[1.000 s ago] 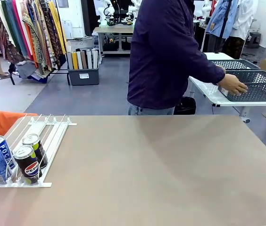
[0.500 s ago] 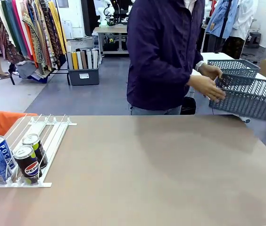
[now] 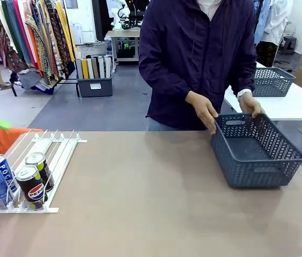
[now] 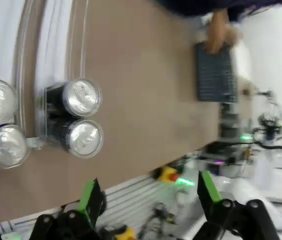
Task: Retrieve and store the cans from the dispenser.
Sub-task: Pick up one can from the Automatic Can Dispenser and place it in the middle of the table.
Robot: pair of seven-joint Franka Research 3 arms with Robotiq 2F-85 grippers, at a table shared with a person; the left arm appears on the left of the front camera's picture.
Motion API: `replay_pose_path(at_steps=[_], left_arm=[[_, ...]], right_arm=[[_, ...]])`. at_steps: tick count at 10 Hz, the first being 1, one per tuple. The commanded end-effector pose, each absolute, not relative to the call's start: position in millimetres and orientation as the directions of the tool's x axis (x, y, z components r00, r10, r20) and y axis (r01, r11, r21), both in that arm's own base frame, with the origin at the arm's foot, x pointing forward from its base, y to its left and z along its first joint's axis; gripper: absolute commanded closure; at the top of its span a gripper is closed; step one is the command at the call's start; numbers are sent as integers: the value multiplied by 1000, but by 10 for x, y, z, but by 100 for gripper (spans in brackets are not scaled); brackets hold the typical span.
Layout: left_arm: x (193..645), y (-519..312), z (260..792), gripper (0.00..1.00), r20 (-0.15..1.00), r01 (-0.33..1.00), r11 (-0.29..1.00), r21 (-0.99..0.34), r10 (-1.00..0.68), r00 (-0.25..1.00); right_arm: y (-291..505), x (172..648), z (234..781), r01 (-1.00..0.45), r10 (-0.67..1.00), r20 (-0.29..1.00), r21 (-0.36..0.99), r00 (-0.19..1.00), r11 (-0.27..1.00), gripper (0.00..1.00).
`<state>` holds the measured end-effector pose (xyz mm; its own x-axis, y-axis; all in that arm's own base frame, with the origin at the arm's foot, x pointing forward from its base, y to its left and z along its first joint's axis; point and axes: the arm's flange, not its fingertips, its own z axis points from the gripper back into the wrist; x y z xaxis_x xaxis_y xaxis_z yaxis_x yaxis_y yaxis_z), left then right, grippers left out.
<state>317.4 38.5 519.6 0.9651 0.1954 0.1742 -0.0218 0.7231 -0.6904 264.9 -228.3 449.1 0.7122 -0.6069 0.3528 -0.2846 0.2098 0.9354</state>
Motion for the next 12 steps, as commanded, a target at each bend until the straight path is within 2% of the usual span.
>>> replay_pose_path(at_steps=[1,2,3,4,5,6,11,12], left_arm=[[3369,83,5154,0,60,-4,973,-230,19,998],[3398,-71,5094,0,36,-7,995,-95,11,999],[3407,-108,5069,0,68,-57,998,-17,58,996],[3385,-97,5044,0,42,9,1000,8,-9,999],[3360,-60,5038,0,99,-7,998,55,2,995],[3399,-223,5025,0,104,-31,994,-107,43,994],[3385,-215,5024,0,92,-10,997,-81,18,996],[3409,-268,4928,0,71,-30,990,-138,40,997]], right_arm=[[-2278,2668,4555,-283,-628,332,942,704,181,0],[-2278,2668,4555,-283,-628,332,942,704,181,0],[-2278,2668,4555,-283,-628,332,942,704,181,0],[-2278,2668,4555,-283,-628,332,942,704,181,0],[-2278,2668,4555,-283,-628,332,942,704,181,0],[-2278,2668,4555,-283,-628,332,942,704,181,0],[-2278,2668,4555,-283,-628,332,942,704,181,0],[-2278,2668,4555,-283,-628,332,942,704,181,0]])
